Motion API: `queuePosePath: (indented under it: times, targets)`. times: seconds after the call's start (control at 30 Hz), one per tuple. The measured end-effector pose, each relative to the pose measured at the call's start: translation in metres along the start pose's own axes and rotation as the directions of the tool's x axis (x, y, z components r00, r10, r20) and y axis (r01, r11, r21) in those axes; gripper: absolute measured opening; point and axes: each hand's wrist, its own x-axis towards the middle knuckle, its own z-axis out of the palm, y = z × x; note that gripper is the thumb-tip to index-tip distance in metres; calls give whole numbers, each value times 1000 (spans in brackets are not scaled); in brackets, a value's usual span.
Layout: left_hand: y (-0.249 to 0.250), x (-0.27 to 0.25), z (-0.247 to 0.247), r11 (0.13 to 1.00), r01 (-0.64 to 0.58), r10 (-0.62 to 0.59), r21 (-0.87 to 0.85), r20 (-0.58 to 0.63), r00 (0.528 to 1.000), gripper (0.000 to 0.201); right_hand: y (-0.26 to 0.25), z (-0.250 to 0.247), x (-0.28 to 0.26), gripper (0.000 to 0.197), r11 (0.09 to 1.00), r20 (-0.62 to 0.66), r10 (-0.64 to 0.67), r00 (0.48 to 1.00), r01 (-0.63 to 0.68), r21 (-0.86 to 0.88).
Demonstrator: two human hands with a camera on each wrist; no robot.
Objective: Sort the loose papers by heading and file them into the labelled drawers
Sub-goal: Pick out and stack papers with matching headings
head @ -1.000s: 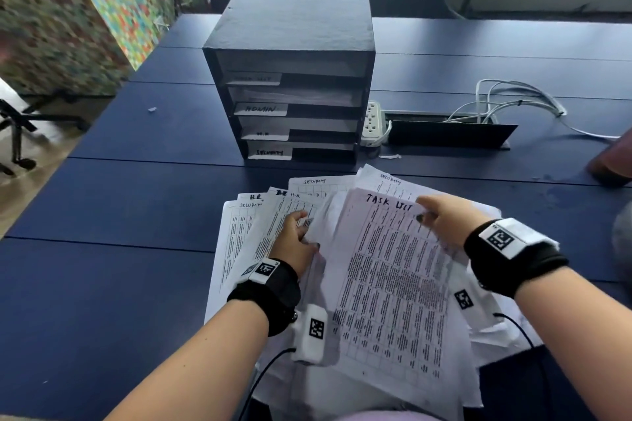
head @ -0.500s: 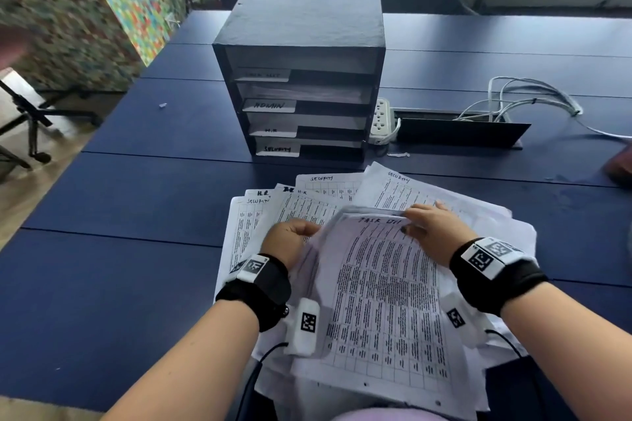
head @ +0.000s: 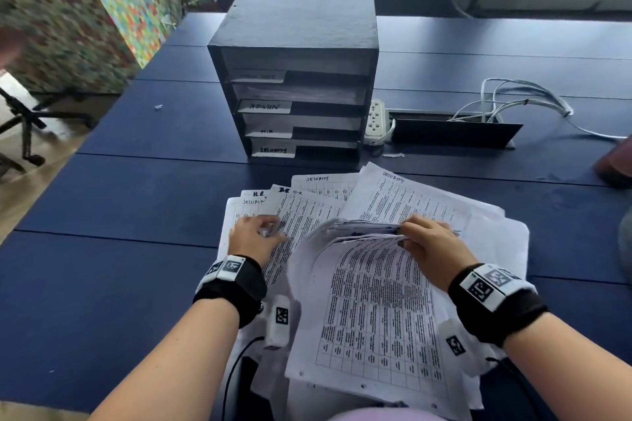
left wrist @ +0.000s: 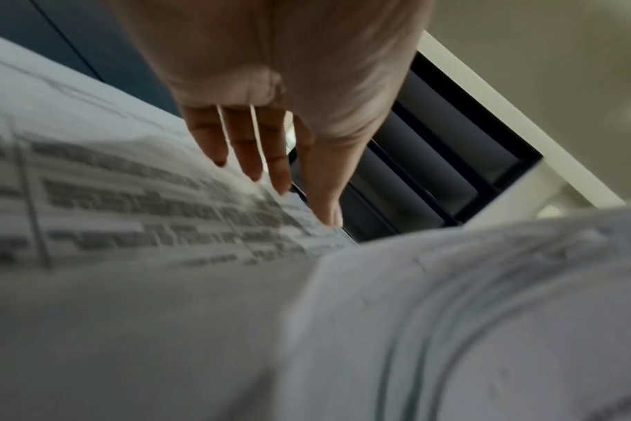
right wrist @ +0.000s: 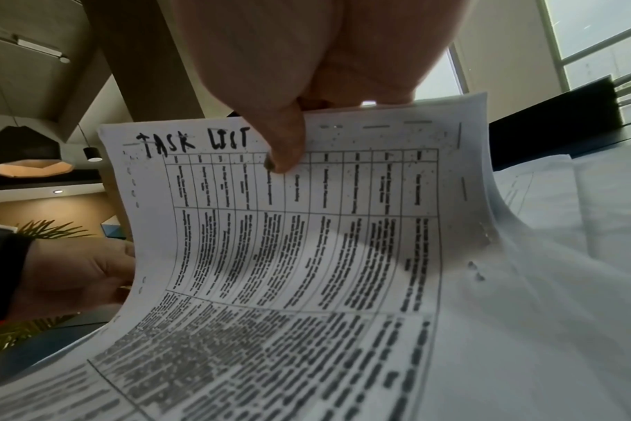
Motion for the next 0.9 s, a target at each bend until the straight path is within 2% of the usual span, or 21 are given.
queuePosePath:
  times: [0.1, 0.2, 0.37, 0.57, 0.63, 0.77, 0.9]
  targets:
    - [16, -11, 10, 995, -38, 54, -96, 181, 982, 21, -1, -4, -1, 15, 1000, -3, -2, 1000, 2, 12]
    - [32, -16, 22, 971, 38, 27, -236, 265, 964, 22, -3, -15, 0, 15, 999, 10, 18, 1000, -18, 33]
    - [50, -13, 32, 945, 151, -21, -289, 408, 913, 24, -7, -27, 1, 14, 1000, 9, -1, 1000, 1, 17]
    - [51, -6, 39, 995, 81, -44, -53, 496, 867, 35, -12, -24, -14, 14, 999, -12, -41, 999, 41, 5]
    - [49, -4, 42, 995, 91, -62, -33, 498, 865, 31, -12, -22, -19, 14, 998, -23, -53, 998, 53, 22]
    - [47, -3, 43, 999, 42, -46, 19, 455, 889, 12, -16, -24, -20, 16, 997, -27, -74, 997, 75, 19]
    - [40, -5, 33, 989, -29, -37, 148, 427, 903, 6, -17, -36, -13, 12, 999, -19, -42, 999, 42, 4]
